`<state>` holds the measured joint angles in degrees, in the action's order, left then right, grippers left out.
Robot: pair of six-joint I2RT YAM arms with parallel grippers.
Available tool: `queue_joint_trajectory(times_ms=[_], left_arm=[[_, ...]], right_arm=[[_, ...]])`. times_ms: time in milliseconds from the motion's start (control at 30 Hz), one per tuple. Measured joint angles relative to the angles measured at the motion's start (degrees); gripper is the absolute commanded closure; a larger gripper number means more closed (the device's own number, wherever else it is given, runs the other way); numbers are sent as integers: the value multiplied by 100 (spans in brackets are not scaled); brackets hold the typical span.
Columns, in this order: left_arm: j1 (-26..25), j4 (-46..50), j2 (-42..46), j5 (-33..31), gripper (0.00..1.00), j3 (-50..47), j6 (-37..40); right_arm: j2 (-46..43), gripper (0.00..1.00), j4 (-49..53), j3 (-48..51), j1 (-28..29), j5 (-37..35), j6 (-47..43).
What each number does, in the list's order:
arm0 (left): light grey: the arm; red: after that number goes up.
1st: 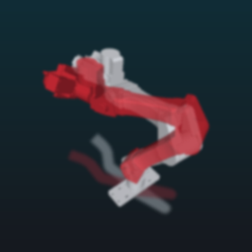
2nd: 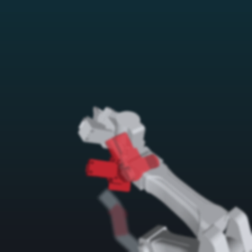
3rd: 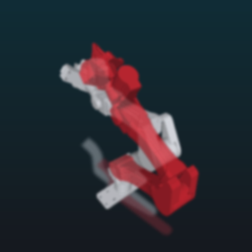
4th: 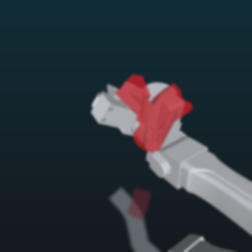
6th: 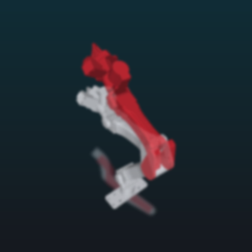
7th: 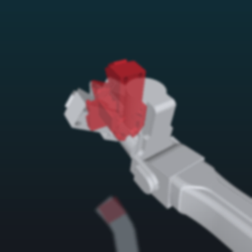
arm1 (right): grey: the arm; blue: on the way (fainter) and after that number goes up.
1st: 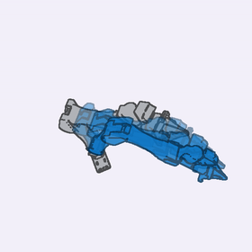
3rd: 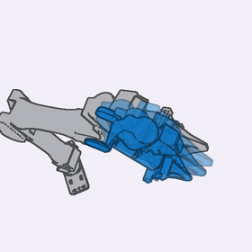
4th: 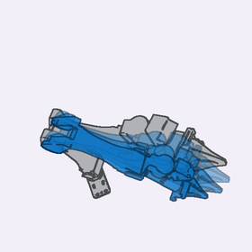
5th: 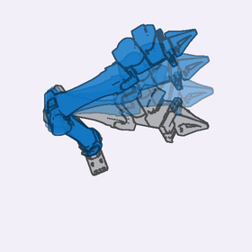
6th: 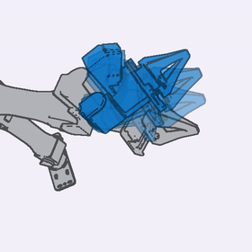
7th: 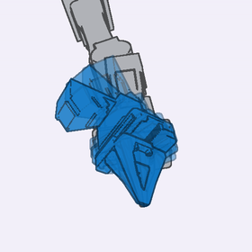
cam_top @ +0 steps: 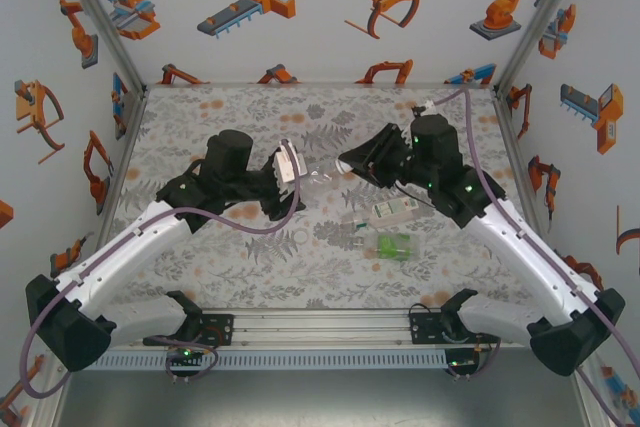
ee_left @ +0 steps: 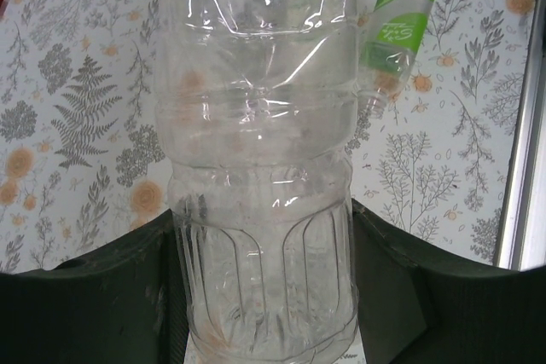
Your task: Screw on the bottle caps
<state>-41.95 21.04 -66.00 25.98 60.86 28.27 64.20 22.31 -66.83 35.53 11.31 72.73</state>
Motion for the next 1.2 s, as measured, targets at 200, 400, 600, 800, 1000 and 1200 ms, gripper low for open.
queue_joint_trajectory(times_ms=[200, 400, 600, 800, 1000, 1200], left_arm=[[50, 120, -35, -70, 100, 0, -31], [46, 44, -57, 72, 100, -17, -35], [28, -313, -37, 323, 100, -61, -33], [28, -363, 42, 702, 100, -61, -9], [28, -291, 133, 1161, 100, -61, 81], [28, -81, 142, 1521, 100, -59, 129]], right_arm=[[245, 100, 260, -170, 114, -179, 675], [295, 71, 750, -531, 155, -249, 494], [323, 42, 1169, -1143, 256, -175, -590], [260, 29, 1344, -1600, 238, 160, -2236], [201, 33, 1668, -2157, 210, 754, -4446], [129, 37, 2039, -2455, 210, 2076, -6730]])
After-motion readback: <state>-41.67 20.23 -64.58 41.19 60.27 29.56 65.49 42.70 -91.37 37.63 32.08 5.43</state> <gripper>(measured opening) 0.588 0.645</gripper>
